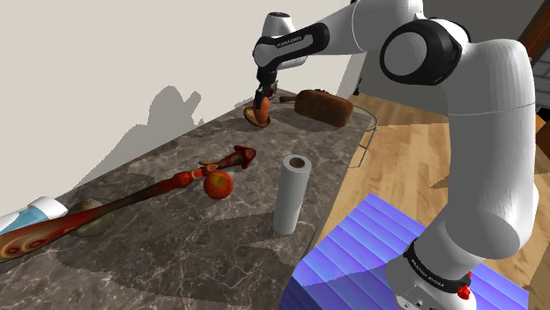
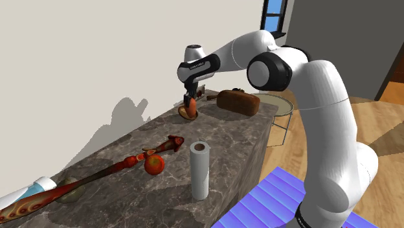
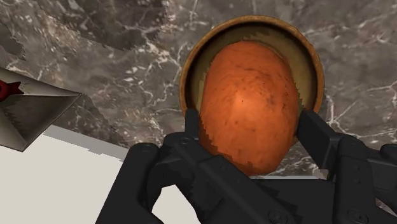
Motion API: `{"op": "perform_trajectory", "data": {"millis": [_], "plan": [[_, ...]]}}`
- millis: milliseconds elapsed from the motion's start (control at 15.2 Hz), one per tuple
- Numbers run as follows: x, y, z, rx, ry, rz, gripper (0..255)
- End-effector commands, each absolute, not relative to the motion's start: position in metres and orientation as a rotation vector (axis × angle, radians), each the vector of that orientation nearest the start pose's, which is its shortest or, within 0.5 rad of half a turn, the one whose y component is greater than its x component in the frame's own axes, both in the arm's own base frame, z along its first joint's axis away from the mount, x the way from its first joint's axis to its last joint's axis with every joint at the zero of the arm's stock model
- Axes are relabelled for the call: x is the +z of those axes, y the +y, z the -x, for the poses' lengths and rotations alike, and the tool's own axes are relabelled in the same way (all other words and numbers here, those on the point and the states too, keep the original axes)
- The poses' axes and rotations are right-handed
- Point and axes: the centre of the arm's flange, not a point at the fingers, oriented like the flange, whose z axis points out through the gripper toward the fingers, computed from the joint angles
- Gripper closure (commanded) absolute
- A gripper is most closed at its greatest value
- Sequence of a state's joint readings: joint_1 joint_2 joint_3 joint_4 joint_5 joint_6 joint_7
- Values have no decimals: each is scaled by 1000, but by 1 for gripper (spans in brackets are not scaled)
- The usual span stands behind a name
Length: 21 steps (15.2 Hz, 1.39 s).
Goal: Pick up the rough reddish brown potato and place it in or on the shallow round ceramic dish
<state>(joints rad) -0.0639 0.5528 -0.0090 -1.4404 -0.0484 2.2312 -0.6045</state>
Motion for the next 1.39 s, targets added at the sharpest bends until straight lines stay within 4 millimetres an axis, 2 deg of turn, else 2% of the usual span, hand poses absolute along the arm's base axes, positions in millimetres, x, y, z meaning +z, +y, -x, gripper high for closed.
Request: {"op": "perform_trajectory", "data": {"millis": [0,132,198,462,528,792,1320], "plan": [[380,-54,-726,-300,-891,3119,255],[380,-54,-726,-300,-891,3119,255],[380,-56,-724,-300,-891,3119,0],[380,-53,-721,-300,-891,3118,0],[379,-54,-726,-300,-891,3119,0],[428,-51,-716,-300,-891,3119,0],[428,-51,-716,-300,-891,3119,0]]}}
